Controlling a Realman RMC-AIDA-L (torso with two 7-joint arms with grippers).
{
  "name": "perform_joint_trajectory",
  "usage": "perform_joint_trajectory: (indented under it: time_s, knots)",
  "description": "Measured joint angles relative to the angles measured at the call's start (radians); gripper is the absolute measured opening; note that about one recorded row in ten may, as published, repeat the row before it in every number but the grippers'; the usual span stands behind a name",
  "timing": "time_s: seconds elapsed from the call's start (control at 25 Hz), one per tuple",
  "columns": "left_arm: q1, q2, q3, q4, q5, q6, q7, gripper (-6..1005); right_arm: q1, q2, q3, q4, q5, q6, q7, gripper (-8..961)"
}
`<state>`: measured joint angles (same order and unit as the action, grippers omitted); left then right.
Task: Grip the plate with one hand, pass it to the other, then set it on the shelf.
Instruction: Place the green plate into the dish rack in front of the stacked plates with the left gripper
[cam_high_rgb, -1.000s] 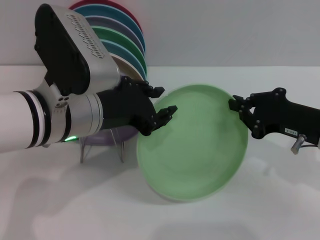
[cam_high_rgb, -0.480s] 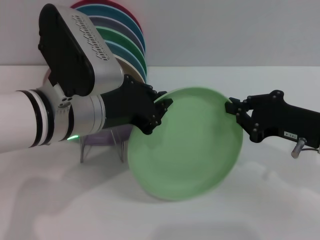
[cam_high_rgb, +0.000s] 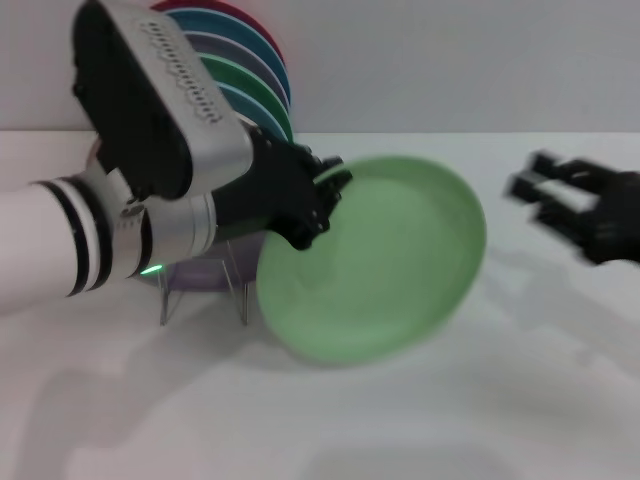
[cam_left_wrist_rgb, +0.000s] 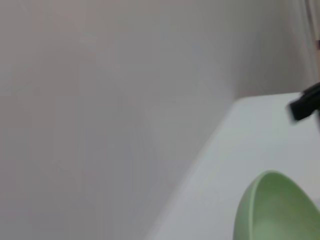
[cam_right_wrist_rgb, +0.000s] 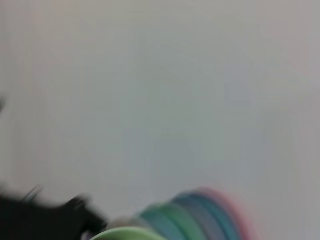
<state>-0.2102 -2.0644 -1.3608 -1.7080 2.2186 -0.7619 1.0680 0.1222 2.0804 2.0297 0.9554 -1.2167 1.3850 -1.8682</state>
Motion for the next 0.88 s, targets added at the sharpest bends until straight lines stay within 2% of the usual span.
perform_joint_trajectory:
  time_s: [0.08,0.12,0.16,0.2,0.32,0.36,0.4,0.44,0.52,0.56,0.64,0.76,0.88]
  knots:
    - [0.049,0.002,0.051,-0.020,-0.003,0.120,0.085,83,-0.001,0.000,0.098,-0.104,0.060,0.074,-0.025,235]
    - [0.088,0.004,0.107,-0.024,-0.004,0.239,0.168,83,0.003,0.000,0.168,-0.181,0.093,0.123,-0.046,270]
    - [0.115,0.005,0.156,-0.022,-0.003,0.338,0.236,82,0.006,0.000,0.230,-0.246,0.114,0.166,-0.069,387]
    - [0.138,0.005,0.212,-0.014,0.001,0.477,0.310,82,0.009,0.000,0.278,-0.288,0.120,0.195,-0.086,504]
    - [0.153,0.010,0.387,0.066,0.068,0.917,0.407,81,-0.005,0.003,0.389,-0.346,0.117,0.239,-0.116,623]
    - [0.140,0.015,0.454,0.121,0.136,1.124,0.404,80,-0.005,0.003,0.389,-0.346,0.117,0.239,-0.116,663]
    - [0.129,0.022,0.497,0.169,0.199,1.269,0.385,80,-0.008,0.003,0.394,-0.345,0.116,0.238,-0.116,703]
    - [0.116,0.032,0.525,0.222,0.294,1.417,0.331,80,-0.008,0.003,0.398,-0.346,0.115,0.237,-0.117,706]
    - [0.106,0.051,0.539,0.295,0.442,1.613,0.197,80,-0.005,0.003,0.401,-0.351,0.111,0.232,-0.120,713]
    - [0.105,0.063,0.529,0.333,0.535,1.720,0.068,81,-0.002,0.003,0.401,-0.353,0.108,0.229,-0.123,716]
    - [0.111,0.089,0.489,0.394,0.640,1.840,-0.200,81,0.001,0.003,0.402,-0.354,0.103,0.224,-0.130,723]
    - [0.095,0.150,0.471,0.511,0.671,1.980,-0.480,81,0.005,0.002,0.399,-0.356,0.101,0.224,-0.131,726]
    - [0.042,0.209,0.463,0.675,0.672,2.122,-0.715,81,0.005,0.001,0.401,-0.357,0.101,0.224,-0.131,729]
